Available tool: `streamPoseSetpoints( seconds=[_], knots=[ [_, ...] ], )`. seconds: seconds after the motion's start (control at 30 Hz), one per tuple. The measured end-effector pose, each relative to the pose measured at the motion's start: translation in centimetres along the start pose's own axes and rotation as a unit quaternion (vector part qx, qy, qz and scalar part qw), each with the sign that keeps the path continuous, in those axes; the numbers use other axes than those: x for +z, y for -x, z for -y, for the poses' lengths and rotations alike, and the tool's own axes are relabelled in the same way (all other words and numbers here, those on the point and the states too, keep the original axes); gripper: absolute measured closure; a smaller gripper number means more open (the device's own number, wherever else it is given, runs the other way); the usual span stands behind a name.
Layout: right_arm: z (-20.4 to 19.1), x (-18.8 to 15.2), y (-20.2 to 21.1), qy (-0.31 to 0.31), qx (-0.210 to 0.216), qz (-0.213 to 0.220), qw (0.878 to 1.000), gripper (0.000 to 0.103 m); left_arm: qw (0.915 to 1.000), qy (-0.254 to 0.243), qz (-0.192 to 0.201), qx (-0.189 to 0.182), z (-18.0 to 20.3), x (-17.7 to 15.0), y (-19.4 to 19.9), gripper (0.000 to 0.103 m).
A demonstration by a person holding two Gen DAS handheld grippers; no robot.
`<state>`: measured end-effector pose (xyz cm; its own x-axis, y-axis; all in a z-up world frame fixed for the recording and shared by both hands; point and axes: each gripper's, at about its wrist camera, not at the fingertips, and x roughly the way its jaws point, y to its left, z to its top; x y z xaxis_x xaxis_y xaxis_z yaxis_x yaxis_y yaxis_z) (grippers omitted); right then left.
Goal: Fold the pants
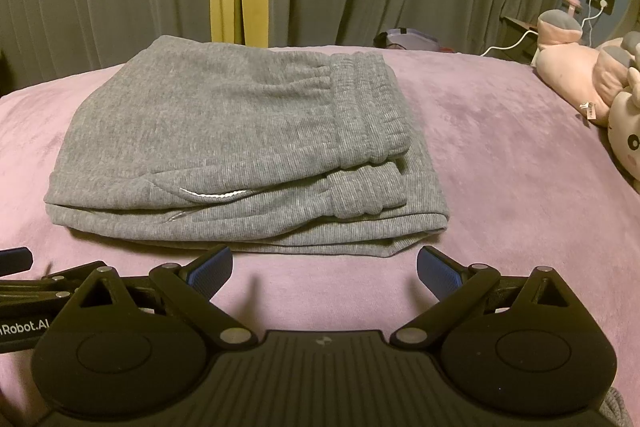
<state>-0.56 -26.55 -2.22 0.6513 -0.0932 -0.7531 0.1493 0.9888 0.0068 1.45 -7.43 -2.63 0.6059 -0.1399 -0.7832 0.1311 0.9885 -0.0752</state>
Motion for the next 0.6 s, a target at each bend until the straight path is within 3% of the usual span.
streamPoseSetpoints(
  seconds=[0.6],
  knots=[
    [0.13, -0.13, -0.08, -0.002, -0.001, -0.003, 1.0, 0.004, 1.0, 0.005, -0.001, 0.003, -0.24, -0.01, 0.02, 0.002]
  ],
)
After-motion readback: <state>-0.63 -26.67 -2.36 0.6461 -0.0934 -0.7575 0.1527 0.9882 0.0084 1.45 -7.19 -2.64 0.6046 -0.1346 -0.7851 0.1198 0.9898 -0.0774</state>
